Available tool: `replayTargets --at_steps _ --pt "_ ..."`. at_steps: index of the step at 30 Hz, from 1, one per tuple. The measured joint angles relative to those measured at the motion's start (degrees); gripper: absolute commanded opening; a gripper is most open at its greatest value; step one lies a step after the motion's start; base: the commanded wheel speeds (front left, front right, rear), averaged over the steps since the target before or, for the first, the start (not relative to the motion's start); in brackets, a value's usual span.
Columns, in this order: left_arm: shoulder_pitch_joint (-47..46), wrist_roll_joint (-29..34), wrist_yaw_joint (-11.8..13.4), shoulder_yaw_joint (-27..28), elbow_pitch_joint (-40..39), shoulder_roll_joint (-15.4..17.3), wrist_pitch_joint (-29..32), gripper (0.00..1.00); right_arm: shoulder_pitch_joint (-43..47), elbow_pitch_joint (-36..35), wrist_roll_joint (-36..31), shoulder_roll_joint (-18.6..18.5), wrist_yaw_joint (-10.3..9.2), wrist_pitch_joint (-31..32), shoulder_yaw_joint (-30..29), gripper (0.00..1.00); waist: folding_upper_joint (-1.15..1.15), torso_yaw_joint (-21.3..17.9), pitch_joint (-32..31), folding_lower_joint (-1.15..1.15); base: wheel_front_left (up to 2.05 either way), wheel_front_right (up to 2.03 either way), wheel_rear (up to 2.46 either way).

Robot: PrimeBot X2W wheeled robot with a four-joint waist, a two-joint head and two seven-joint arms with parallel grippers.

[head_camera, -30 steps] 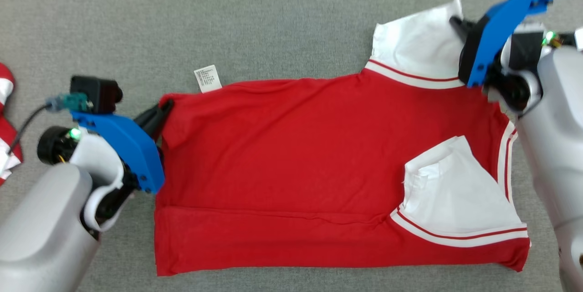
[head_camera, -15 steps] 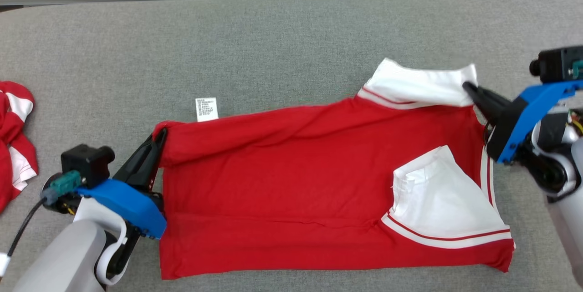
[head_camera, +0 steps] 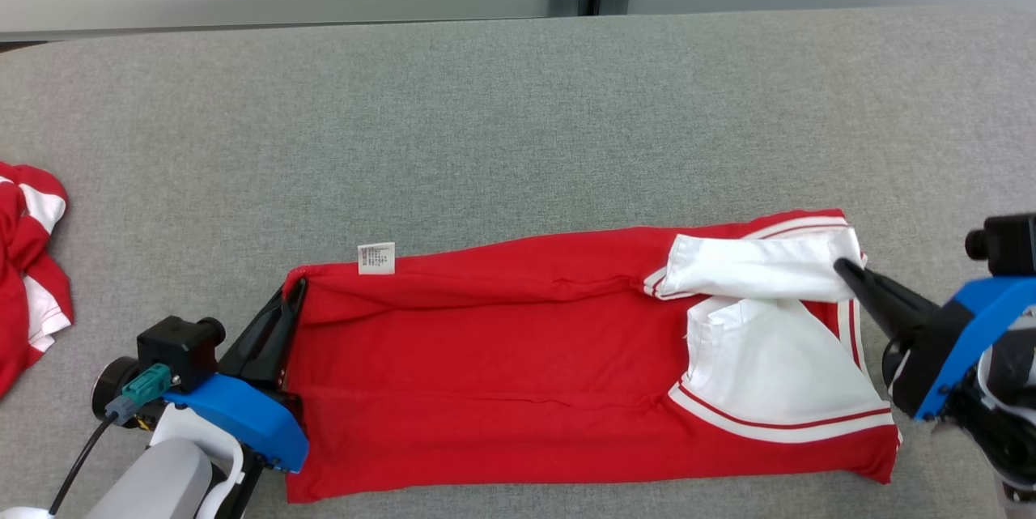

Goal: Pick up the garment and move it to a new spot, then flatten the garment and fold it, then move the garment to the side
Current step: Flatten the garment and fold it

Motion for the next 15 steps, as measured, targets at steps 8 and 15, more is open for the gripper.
replayTargets --at_steps 8,15 --pt "1.57 1.38 0.8 1.78 1.6 -1.71 -0.23 0.0 7.66 -8.76 -3.72 4.67 -0.01 4.68 -4.52 0.0 0.0 -0.31 -0.62 0.0 0.0 0.0 0.0" --pt "3.83 1.76 1.12 4.0 1.78 -3.25 -0.24 0.4 11.86 -12.58 -5.89 7.81 -0.01 7.53 -6.49 0.0 0.0 -0.53 -1.39 0.0 0.0 0.0 0.0"
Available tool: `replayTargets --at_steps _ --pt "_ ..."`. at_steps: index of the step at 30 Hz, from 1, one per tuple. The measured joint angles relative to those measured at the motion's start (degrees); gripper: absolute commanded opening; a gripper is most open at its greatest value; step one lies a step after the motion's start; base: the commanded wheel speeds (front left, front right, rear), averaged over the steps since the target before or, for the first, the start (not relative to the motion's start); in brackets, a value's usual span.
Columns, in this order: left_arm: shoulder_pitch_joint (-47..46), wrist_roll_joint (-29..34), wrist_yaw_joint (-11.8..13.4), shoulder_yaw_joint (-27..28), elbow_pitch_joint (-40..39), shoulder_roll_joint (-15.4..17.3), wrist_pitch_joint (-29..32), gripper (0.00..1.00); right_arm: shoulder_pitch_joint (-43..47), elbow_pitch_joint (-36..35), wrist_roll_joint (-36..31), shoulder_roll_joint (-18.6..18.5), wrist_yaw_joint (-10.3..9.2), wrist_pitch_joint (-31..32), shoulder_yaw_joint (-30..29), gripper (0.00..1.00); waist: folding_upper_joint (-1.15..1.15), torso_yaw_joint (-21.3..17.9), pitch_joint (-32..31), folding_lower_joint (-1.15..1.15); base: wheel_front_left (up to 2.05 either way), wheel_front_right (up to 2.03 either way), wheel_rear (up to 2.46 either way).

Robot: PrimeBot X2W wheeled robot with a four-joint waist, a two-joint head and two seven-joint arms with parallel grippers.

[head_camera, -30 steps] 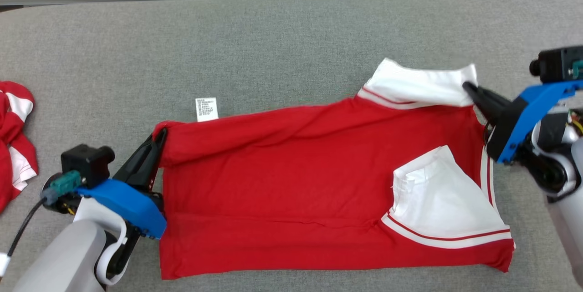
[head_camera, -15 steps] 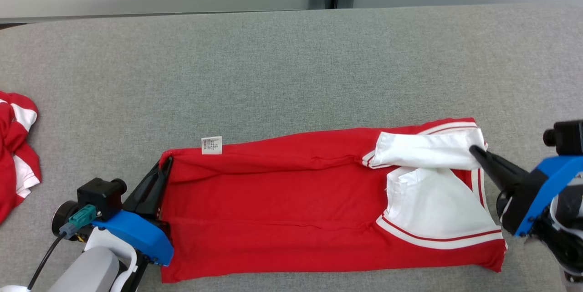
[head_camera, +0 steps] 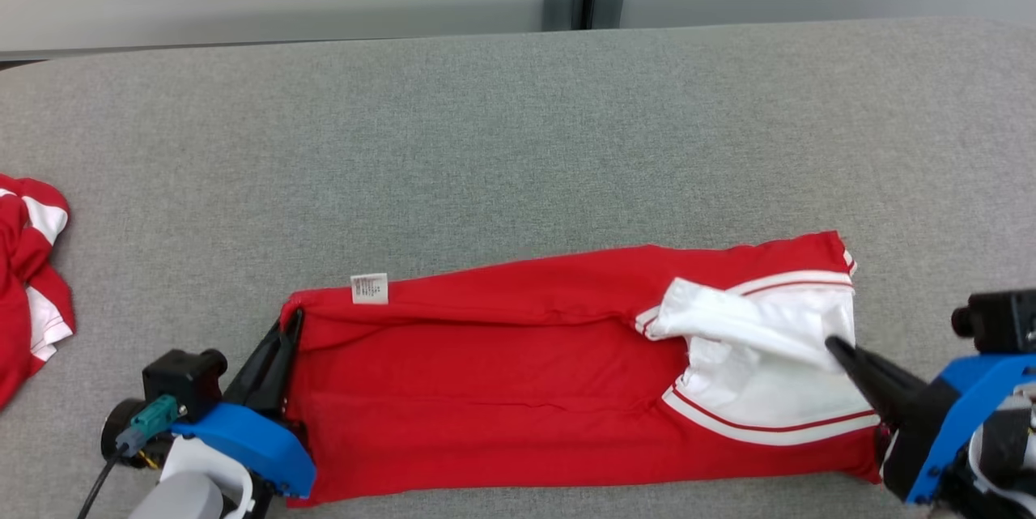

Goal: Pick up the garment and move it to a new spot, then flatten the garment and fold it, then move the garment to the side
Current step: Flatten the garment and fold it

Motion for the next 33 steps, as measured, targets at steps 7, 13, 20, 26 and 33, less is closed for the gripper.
replayTargets --at_steps 7,13,20,26,33 --pt "2.63 -0.55 0.2 2.93 0.34 -1.86 0.0 1.0 5.41 -1.01 -3.56 1.53 0.0 4.67 -1.9 1.0 0.0 0.1 -0.91 0.0 0.0 0.0 0.0" --pt "6.33 -0.45 1.57 11.04 -3.9 -5.11 -0.01 1.0 6.39 -3.5 -5.93 3.45 0.0 2.14 -3.44 1.0 0.0 0.39 -2.18 0.0 0.0 0.0 0.0" --pt "10.71 5.04 2.35 20.68 -10.89 -10.5 -0.02 1.0 5.97 -2.0 -10.71 7.31 0.0 -5.5 -7.79 1.0 0.0 1.21 -4.5 0.0 0.0 0.0 0.0" --pt "11.82 11.76 2.45 24.24 -13.54 -12.52 -0.02 1.0 3.83 2.63 -14.15 10.42 0.0 -7.55 -12.76 1.0 0.0 2.16 -6.3 0.0 0.0 0.0 0.0" --pt "12.17 14.74 0.93 23.62 -12.96 -12.82 -0.01 1.0 -1.96 11.69 -15.16 10.9 0.0 -9.9 -13.58 1.0 0.0 2.32 -6.58 0.01 0.0 0.0 0.0"
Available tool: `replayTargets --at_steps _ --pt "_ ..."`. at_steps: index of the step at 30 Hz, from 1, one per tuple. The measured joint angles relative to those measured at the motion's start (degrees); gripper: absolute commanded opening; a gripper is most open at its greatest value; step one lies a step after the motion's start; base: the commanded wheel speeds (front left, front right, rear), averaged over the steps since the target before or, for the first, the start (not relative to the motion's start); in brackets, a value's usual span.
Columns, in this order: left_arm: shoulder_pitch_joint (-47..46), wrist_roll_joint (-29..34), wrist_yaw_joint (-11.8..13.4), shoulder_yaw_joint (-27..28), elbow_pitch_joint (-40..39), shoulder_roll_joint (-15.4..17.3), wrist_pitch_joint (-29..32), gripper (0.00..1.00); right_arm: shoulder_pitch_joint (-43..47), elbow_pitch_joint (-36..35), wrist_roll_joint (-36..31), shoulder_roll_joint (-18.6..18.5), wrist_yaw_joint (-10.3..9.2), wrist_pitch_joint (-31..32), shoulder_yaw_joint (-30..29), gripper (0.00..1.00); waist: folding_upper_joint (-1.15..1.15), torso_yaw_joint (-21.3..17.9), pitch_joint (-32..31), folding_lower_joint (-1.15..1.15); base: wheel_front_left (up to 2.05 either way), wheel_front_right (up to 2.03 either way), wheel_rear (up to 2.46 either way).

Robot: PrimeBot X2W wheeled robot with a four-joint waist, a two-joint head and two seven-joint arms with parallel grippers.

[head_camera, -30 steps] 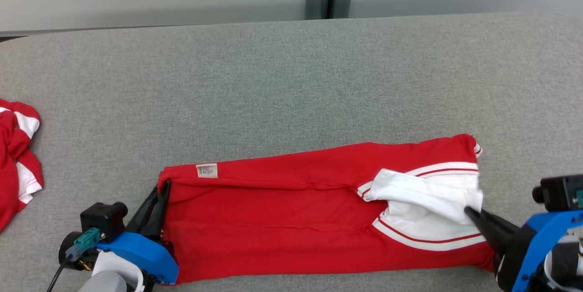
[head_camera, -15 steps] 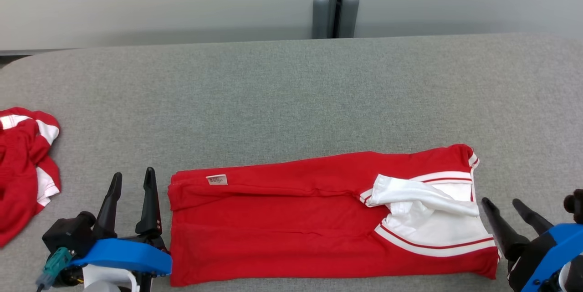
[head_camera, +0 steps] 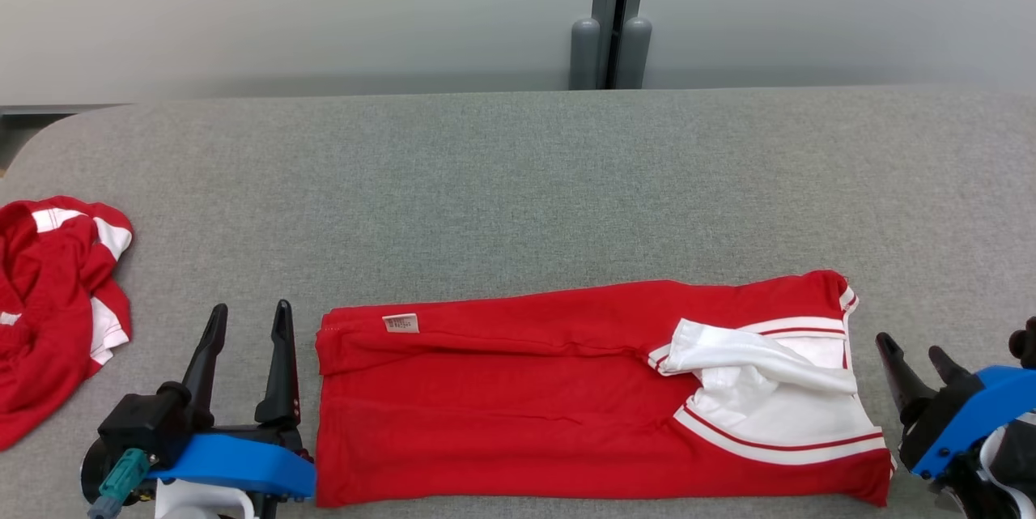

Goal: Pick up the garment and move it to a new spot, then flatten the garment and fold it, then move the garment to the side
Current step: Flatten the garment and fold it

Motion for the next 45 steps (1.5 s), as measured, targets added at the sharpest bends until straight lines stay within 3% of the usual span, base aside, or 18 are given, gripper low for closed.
replayTargets --at_steps 12,19,23,24,25,30,35,38,45 --pt "-2.5 -0.09 -1.49 -0.3 3.24 -0.19 0.0 1.0 -10.63 20.9 -2.47 0.05 0.0 1.91 1.0 1.0 0.0 1.01 1.92 0.0 0.0 0.0 0.0" --pt "-2.86 -0.07 -2.08 -1.02 4.3 -0.37 0.0 1.0 -14.69 28.0 -5.26 -0.85 -0.04 5.05 2.29 1.0 0.0 2.28 2.36 0.0 0.0 0.0 0.0" --pt "-2.94 -0.12 -2.13 -0.89 4.48 -0.45 0.0 1.0 -14.71 28.36 -5.5 -1.68 -0.27 5.92 4.38 1.0 0.0 2.65 2.23 0.0 0.0 0.0 0.0" --pt "-2.94 -0.13 -2.26 -0.86 4.56 -0.55 0.0 1.0 -14.63 28.28 -5.48 -1.81 -0.4 6.12 5.16 0.43 0.0 2.69 2.15 0.0 0.0 0.0 0.0" --pt "-2.93 -0.13 -2.31 -0.84 4.65 -0.59 0.0 1.0 -14.43 28.11 -5.38 -1.93 -0.43 6.25 6.04 0.0 0.0 2.7 2.06 -0.01 0.0 0.0 0.0" --pt "-2.5 -0.14 -2.49 -0.82 4.97 -0.92 0.0 1.0 -12.23 25.23 -5.1 -0.43 -0.1 4.8 7.51 0.0 0.0 2.2 1.44 0.0 0.0 0.0 0.0" --pt "-2.32 -0.26 -2.64 -0.7 5.26 -0.99 0.0 1.0 -10.22 19.02 -8.95 -0.03 0.02 4.36 3.31 0.0 0.0 1.41 0.69 0.0 0.0 0.0 0.0" --pt "-2.19 -0.44 -2.72 -0.47 5.2 -0.99 0.0 1.0 -9.9 12.11 -10.92 -2.54 0.02 5.67 -1.18 0.0 0.0 0.69 0.32 0.0 0.0 0.0 0.0" --pt "-1.64 -0.22 -2.83 -0.45 4.99 -1.01 0.0 1.0 -9.01 4.59 -13.1 -7.65 0.01 9.7 -6.78 0.0 0.0 -0.02 0.28 0.0 0.0 0.0 0.0"
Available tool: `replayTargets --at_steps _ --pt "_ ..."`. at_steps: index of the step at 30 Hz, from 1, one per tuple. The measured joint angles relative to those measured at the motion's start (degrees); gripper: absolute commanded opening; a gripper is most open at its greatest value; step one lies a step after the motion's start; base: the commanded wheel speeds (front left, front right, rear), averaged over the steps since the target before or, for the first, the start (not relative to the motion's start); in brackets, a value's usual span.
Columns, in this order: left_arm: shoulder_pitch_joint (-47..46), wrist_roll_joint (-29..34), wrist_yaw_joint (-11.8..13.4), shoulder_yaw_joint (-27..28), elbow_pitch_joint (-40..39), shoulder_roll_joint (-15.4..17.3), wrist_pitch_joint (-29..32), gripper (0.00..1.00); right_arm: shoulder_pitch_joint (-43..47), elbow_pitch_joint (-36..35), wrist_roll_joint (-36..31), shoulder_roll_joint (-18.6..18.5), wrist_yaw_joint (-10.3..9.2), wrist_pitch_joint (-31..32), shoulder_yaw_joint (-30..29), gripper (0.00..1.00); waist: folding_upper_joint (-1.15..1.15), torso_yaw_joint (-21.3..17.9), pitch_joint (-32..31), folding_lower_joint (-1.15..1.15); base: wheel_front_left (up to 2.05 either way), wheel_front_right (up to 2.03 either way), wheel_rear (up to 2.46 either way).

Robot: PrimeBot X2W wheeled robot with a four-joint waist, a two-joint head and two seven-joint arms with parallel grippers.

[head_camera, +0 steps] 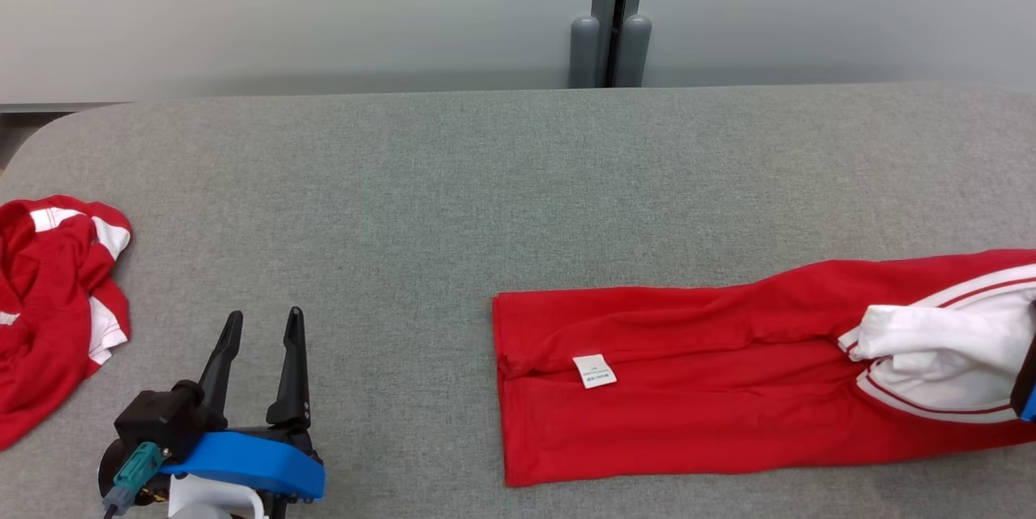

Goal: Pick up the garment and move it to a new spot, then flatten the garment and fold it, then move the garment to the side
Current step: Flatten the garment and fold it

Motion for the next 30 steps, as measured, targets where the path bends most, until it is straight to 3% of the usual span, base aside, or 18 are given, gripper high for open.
replayTargets --at_steps 7,15,22,30 --pt "-0.04 0.15 -0.13 -0.15 -0.32 0.01 0.0 1.0 1.08 -5.69 -0.24 -0.22 0.0 2.65 3.99 0.0 0.0 0.19 0.21 0.0 0.0 0.0 0.0" --pt "0.01 0.16 -0.12 0.19 -0.85 0.22 0.0 1.0 2.53 -9.47 1.42 5.01 0.0 4.17 20.11 0.0 0.0 0.41 0.17 0.0 0.0 0.0 0.0" --pt "-0.15 0.18 -0.12 -0.07 -0.94 0.14 0.0 1.0 -0.62 -3.47 4.64 7.24 0.0 2.61 33.5 0.0 0.0 1.09 0.41 0.0 0.0 0.0 0.0" --pt "-0.54 0.19 -0.13 -0.43 -0.98 0.15 0.0 1.0 -6.72 7.17 10.03 7.65 0.0 -2.61 41.51 0.0 0.0 2.11 1.0 0.0 0.0 0.0 0.0"
